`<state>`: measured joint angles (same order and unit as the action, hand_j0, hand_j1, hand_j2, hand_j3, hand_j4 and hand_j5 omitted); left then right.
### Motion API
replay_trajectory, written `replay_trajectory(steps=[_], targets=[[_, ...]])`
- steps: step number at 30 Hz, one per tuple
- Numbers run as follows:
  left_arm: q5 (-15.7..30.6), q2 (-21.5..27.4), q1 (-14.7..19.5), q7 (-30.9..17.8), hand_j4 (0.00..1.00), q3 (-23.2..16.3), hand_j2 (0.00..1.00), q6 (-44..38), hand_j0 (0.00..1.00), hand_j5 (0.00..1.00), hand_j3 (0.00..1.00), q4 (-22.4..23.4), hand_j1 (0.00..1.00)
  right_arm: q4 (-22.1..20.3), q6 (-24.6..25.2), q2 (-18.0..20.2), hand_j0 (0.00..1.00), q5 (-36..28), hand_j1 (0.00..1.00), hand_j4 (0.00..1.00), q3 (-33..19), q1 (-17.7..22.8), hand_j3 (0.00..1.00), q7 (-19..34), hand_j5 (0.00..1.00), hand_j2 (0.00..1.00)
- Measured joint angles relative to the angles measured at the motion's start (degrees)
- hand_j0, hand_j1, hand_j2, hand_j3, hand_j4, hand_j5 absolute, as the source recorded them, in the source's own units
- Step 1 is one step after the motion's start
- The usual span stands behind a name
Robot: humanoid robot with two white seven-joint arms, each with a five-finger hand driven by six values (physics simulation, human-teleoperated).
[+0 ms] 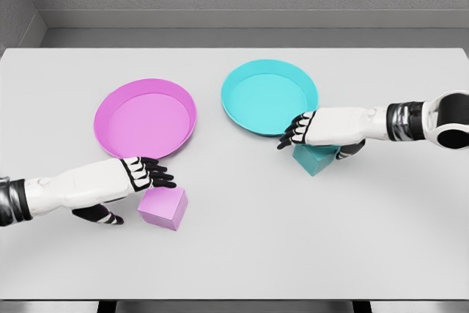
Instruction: Place the blocks in the corresponding plates according to their colors
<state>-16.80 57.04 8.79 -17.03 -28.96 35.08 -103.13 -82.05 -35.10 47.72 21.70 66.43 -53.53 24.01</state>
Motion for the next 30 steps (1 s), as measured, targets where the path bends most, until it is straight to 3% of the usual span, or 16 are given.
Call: replay_trajectory(steps=[3, 19, 25, 30], targets=[[0.2, -0.45, 0.18, 0.0, 1.0, 0.0, 1.0, 0.0, 1.0, 1.0, 1.0, -0.03, 1.0, 0.3, 0.0, -0.32, 0.97, 0.03, 0.97, 0.97, 0.45, 0.0, 0.97, 0.0, 0.97, 0.97], [0.22, -3.24, 0.7, -0.1, 1.0, -0.42, 1.0, -0.01, 1.0, 1.0, 1.0, -0.05, 1.0, 0.3, 0.38, -0.49, 0.68, 0.36, 0.68, 0.68, 0.41, 0.0, 0.68, 0.88, 0.68, 0.68], [0.22, -3.82, 1.05, -0.13, 1.0, -0.61, 1.0, 0.0, 1.0, 1.0, 1.0, -0.05, 1.0, 0.24, 0.22, -0.49, 0.6, 1.36, 0.6, 0.6, 0.46, -0.09, 0.6, 1.25, 0.6, 0.6], [0.18, -4.3, 1.05, -0.17, 1.0, -0.71, 1.0, 0.0, 1.0, 1.0, 1.0, -0.04, 1.0, -0.18, 0.17, -0.53, 0.6, 1.24, 0.6, 0.6, 0.45, -0.44, 0.6, 1.74, 0.6, 0.6]])
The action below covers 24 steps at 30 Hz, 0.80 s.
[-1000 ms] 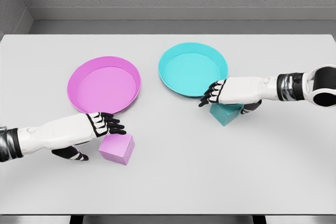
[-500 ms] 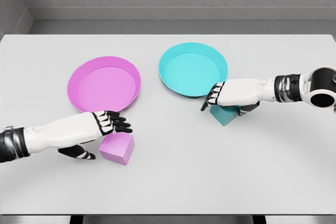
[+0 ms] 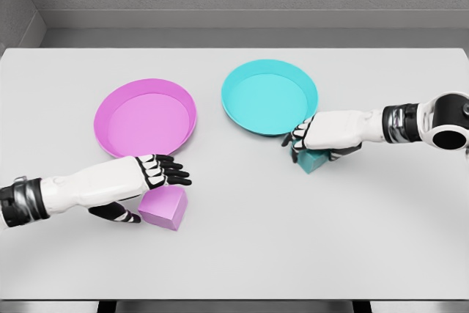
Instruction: Place the blocks in the corresponding plates according to their colors
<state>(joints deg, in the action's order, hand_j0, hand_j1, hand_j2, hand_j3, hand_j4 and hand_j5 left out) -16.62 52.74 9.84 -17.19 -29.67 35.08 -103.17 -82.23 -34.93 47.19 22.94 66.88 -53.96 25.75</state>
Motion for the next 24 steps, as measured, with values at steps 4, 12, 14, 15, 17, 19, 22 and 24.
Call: replay_trajectory(steps=[4, 12, 14, 15, 17, 19, 22, 24], targets=[[-0.09, -0.63, 0.0, -0.04, 1.0, -0.09, 1.0, 0.0, 1.0, 1.0, 1.0, 0.0, 1.0, -1.76, -0.14, 0.25, 0.58, 0.21, 0.58, 0.58, -0.14, 0.0, 0.58, 0.34, 0.58, 0.58], [-0.34, -1.79, 0.09, -0.14, 1.0, -0.31, 1.0, 0.0, 1.0, 1.0, 1.0, 0.0, 1.0, -2.73, -0.17, 0.95, 0.58, -0.12, 0.58, 0.58, -0.46, -0.44, 0.58, 0.6, 0.58, 0.58], [-0.39, -2.03, 0.18, -0.15, 1.0, -0.36, 1.0, 0.0, 1.0, 1.0, 1.0, 0.0, 1.0, -3.24, -0.19, 1.16, 0.58, -0.12, 0.58, 0.58, -0.78, -0.44, 0.58, 0.59, 0.58, 0.58], [-0.42, -2.12, 0.18, -0.17, 1.0, -0.45, 1.0, 0.0, 1.0, 1.0, 1.0, 0.0, 1.0, -3.87, -0.18, 1.46, 0.58, -0.18, 0.58, 0.58, -1.01, -0.44, 0.58, 0.57, 0.58, 0.58], [-0.5, -2.3, 0.18, -0.2, 1.0, -0.64, 1.0, 0.0, 1.0, 1.0, 1.0, 0.01, 1.0, -4.74, -0.17, 1.94, 0.58, -0.28, 0.58, 0.58, -1.5, -0.44, 0.58, 0.57, 0.58, 0.58], [-0.53, -2.47, 0.18, -0.22, 1.0, -0.8, 1.0, 0.0, 1.0, 1.0, 1.0, 0.01, 1.0, -5.18, -0.16, 2.23, 0.58, -0.33, 0.58, 0.58, -1.81, -0.53, 0.58, 0.57, 0.58, 0.58], [-0.79, -2.61, 0.18, -0.23, 1.0, -1.29, 1.0, 0.0, 1.0, 1.0, 1.0, 0.05, 1.0, -5.48, -0.17, 2.45, 0.57, -0.34, 0.57, 0.57, -2.19, -0.88, 0.57, 0.55, 0.57, 0.57], [-0.89, -2.66, 0.18, -0.23, 1.0, -1.46, 1.0, 0.0, 1.0, 1.0, 1.0, 0.06, 1.0, -5.56, -0.18, 2.52, 0.57, -0.34, 0.57, 0.57, -2.66, -0.97, 0.57, 0.57, 0.57, 0.57]])
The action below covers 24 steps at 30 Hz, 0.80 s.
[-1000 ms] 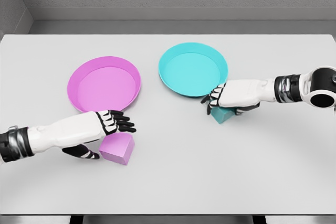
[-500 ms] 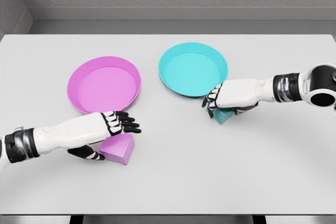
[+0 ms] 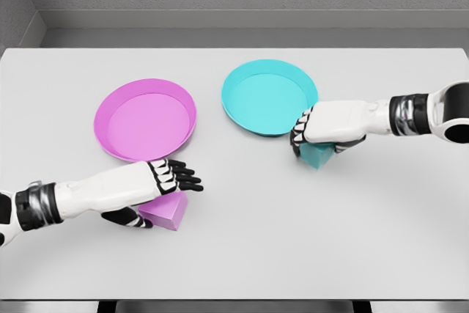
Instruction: Place the blocks in the corresponding plates according to their colors
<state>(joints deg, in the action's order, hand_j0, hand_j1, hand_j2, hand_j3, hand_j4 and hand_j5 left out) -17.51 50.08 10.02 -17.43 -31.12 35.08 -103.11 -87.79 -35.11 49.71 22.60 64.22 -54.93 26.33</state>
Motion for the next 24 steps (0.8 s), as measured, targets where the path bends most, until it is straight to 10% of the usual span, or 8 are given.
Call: replay_trajectory(steps=[24], targets=[[-0.63, 0.09, 2.29, 0.0, 1.0, -4.2, 1.0, 0.0, 1.0, 1.0, 1.0, 1.1, 1.0, 4.86, 0.0, -3.58, 0.56, 0.06, 0.56, 0.56, -0.76, -5.45, 0.56, -0.03, 0.56, 0.56]])
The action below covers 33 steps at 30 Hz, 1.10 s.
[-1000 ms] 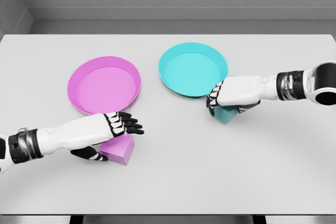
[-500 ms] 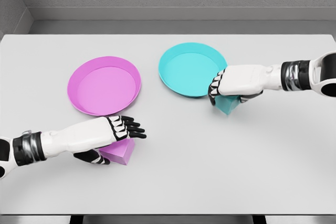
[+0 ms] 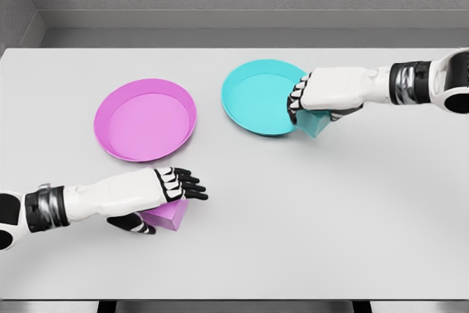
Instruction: Place the blocks in the corresponding plates according to their colors
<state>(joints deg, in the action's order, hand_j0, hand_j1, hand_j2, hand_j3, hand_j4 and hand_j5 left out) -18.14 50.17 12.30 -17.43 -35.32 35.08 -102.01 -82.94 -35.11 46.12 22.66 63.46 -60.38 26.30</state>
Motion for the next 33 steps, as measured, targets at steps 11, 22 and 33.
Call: replay_trajectory(steps=[11, 22, 33], targets=[[-0.02, -0.14, 1.14, -0.73, 0.9, -0.78, 0.9, 0.0, 0.9, 0.9, 0.9, 0.75, 0.9, 4.53, -0.01, -4.48, 0.56, 0.17, 0.56, 0.56, 0.06, -2.64, 0.56, 0.09, 0.56, 0.56], [0.66, -0.58, 1.41, -3.56, 0.56, -0.85, 0.56, -0.11, 0.56, 0.56, 0.56, 1.37, 0.56, 12.44, -0.01, -10.85, 0.56, 0.36, 0.56, 0.56, 0.26, -5.01, 0.56, 0.1, 0.56, 0.56], [0.43, -0.64, 4.31, -4.13, 0.58, -0.74, 0.58, 0.02, 0.58, 0.58, 0.58, 1.1, 0.58, 21.85, -0.02, -17.66, 0.86, 2.57, 0.86, 0.86, 0.52, -5.62, 0.86, 0.1, 0.86, 0.86]])
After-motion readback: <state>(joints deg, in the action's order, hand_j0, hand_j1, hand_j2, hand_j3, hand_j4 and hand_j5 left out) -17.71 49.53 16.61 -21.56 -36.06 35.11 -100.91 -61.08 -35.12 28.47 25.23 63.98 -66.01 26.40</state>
